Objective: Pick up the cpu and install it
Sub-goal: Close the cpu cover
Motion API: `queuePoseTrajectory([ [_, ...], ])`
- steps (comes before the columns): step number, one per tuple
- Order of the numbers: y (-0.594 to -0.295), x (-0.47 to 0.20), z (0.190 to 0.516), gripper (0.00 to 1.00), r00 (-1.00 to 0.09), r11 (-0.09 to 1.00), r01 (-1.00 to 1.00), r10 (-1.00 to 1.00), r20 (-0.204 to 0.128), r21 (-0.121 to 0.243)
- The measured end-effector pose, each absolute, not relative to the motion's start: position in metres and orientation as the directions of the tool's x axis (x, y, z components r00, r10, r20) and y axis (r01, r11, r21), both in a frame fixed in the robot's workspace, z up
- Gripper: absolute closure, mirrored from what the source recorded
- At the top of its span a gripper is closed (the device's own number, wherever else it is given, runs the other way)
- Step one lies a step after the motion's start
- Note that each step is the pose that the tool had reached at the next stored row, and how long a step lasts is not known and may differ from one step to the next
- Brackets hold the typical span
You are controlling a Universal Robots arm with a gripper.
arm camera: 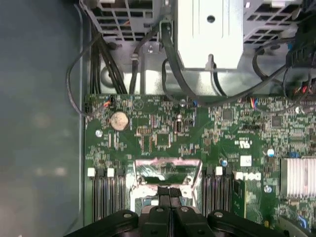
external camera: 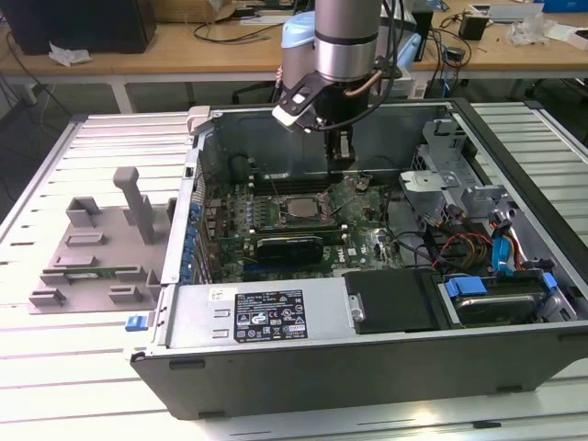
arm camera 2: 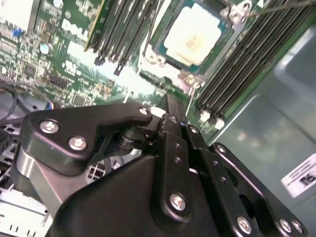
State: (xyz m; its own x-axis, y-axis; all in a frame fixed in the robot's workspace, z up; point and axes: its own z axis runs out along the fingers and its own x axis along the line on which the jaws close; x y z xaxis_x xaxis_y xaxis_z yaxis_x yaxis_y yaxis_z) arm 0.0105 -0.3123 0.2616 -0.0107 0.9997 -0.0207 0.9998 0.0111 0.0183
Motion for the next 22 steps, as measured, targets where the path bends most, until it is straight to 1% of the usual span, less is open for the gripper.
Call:
queuePoseTrajectory([
  [13,-0.312,0.054,0.261,0.89,-0.011,0.011,1.000,1.000,-0.021,0.018],
  [20,-0.312,0.054,0.244,0.89,-0.011,0.011,1.000,1.000,-0.021,0.018],
  [22,-0.312,0.054,0.243,0.89,-0.011,0.011,1.000,1.000,-0.021,0.018],
])
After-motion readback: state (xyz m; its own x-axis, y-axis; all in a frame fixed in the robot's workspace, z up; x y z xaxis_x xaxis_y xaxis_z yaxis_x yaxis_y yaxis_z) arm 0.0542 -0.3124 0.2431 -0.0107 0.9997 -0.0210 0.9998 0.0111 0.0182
